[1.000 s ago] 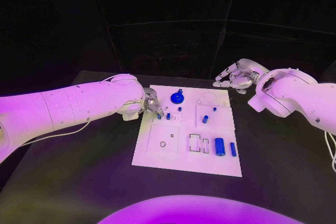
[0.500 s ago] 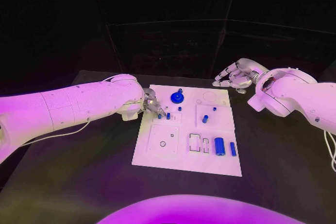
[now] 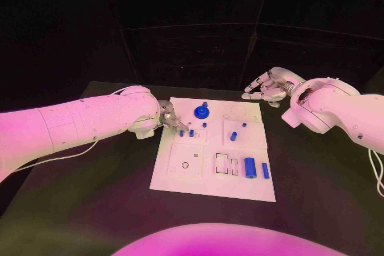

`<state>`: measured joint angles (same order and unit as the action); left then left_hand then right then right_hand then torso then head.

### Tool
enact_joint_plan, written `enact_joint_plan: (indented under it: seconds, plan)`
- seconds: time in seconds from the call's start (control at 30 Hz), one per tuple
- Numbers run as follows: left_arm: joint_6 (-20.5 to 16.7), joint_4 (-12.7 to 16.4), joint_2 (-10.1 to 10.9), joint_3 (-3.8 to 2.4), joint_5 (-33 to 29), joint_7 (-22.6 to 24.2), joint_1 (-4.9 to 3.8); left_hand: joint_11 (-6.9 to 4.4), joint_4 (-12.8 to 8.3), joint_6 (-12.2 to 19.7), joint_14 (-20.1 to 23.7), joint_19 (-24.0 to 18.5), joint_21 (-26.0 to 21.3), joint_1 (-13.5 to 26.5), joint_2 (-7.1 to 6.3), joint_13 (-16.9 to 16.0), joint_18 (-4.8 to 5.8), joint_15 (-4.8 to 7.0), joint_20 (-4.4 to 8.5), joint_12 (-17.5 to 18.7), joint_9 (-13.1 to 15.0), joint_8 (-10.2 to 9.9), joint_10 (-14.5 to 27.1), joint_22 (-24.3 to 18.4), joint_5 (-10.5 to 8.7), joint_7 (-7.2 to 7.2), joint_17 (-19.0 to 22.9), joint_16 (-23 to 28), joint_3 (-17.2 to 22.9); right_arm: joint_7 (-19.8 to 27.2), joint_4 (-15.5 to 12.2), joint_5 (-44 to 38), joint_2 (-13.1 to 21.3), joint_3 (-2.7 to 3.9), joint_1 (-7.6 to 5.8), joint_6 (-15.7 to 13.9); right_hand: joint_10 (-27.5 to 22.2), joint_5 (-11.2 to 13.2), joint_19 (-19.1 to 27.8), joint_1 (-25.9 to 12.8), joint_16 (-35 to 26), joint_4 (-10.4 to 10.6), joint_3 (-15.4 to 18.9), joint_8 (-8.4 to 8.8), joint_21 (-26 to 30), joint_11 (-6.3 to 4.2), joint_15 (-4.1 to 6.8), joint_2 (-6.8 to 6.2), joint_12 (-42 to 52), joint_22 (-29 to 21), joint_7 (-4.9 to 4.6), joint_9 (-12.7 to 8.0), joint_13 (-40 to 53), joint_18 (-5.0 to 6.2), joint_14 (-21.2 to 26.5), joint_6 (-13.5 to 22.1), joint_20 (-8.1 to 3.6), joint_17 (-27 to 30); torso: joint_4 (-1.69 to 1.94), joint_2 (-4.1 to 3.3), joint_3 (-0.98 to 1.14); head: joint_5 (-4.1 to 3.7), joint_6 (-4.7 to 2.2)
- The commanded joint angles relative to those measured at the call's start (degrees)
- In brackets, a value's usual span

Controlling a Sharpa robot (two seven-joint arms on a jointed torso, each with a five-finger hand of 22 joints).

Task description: Assemble the parts on the task board

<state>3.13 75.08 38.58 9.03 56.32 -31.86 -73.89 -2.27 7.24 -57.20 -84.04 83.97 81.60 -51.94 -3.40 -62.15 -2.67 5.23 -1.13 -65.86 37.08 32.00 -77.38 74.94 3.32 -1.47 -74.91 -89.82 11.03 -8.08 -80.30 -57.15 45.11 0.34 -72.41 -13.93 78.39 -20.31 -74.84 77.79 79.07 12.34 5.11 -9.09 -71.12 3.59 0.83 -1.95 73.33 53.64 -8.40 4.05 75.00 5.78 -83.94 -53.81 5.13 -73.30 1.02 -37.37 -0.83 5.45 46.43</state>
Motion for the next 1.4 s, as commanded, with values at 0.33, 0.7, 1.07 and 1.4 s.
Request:
enact_joint_plan:
  seconds: [0.33, 0.7, 1.07, 1.4]
  plan:
    - [-13.7, 0.1, 0.7, -0.15, -8.7, 14.6, -0.16, 3.56, 0.6, 8.2, -3.0, -6.3, -20.1, -7.2, 1.99, 19.9, -3.99, -2.53, -2.06, 20.3, -3.3, -4.4, 16.4, -13.5, 0.1, -4.07, -7.8, 5.7, -6.4, 0.4, 0.0, -0.2, 0.2, 0.04, -0.1, 0.2, -0.4, -0.2, 0.2, 0.1, -0.2, 0.0, 0.3, -0.4, 0.2, -0.18, 0.24, 0.64, -0.2, -0.1, 0.01, -0.1, 0.4, 0.91, -2.5, 0.6, -0.07, 0.1, 0.17, 0.01, -0.02, -0.24, -0.35]
    - [-17.1, -1.6, -2.0, 0.02, -0.1, 30.4, 0.03, 7.89, -9.2, 11.0, 20.0, -21.5, -47.2, -26.5, 2.16, 34.6, -7.65, -6.53, -6.13, 36.2, -13.6, -12.8, 28.1, -35.4, 0.36, -7.52, 23.8, 35.0, 0.3, 0.4, 0.0, -0.2, 0.1, 0.04, -0.1, 0.2, -0.4, -0.2, 0.2, 0.1, -0.2, 0.0, 0.3, -0.4, 0.2, -0.18, 0.24, 0.64, -0.2, -0.1, 0.01, -0.1, 0.4, 0.91, -2.5, 0.6, -0.07, 0.1, -0.21, -0.09, -0.02, -0.58, -1.29]
    - [-16.6, -4.6, -6.6, 0.2, 16.1, 33.7, 0.5, 7.81, -9.7, 6.0, 6.6, -11.9, -37.8, -25.9, -1.13, 45.9, -6.8, -6.15, -5.55, 42.1, -22.2, -18.5, 25.1, -28.4, 0.23, -5.97, 11.8, 18.1, 2.1, 0.5, 0.2, -0.2, -0.5, 0.03, -0.1, 0.4, -0.4, -0.2, 0.2, 0.1, -0.2, 0.0, 0.4, -0.4, 0.2, -0.17, 0.24, 0.68, -0.2, -0.1, 0.01, -0.1, 0.4, 0.91, -2.5, 0.6, -0.06, 0.1, -0.13, -0.1, -0.03, -1.13, -1.72]
    - [-12.2, -7.7, -9.5, 0.31, 22.4, 30.7, 1.16, 6.53, -8.6, 2.3, -0.5, -2.7, -18.8, -24.9, -2.21, 50.9, -3.56, -4.84, -4.29, 45.1, -25.4, -20.7, 20.9, -11.1, 0.03, -5.42, 2.9, 9.4, 2.2, 0.6, 0.3, -1.4, -0.9, 0.03, -0.1, 0.3, -0.3, -0.3, 0.2, 0.2, -0.1, 0.0, 0.4, -0.41, 0.2, -0.18, 0.24, 0.72, -0.1, -0.1, 0.01, -0.1, 0.4, 0.91, -2.5, 0.6, -0.06, 0.0, -0.15, -0.09, -0.04, -1.38, -1.68]
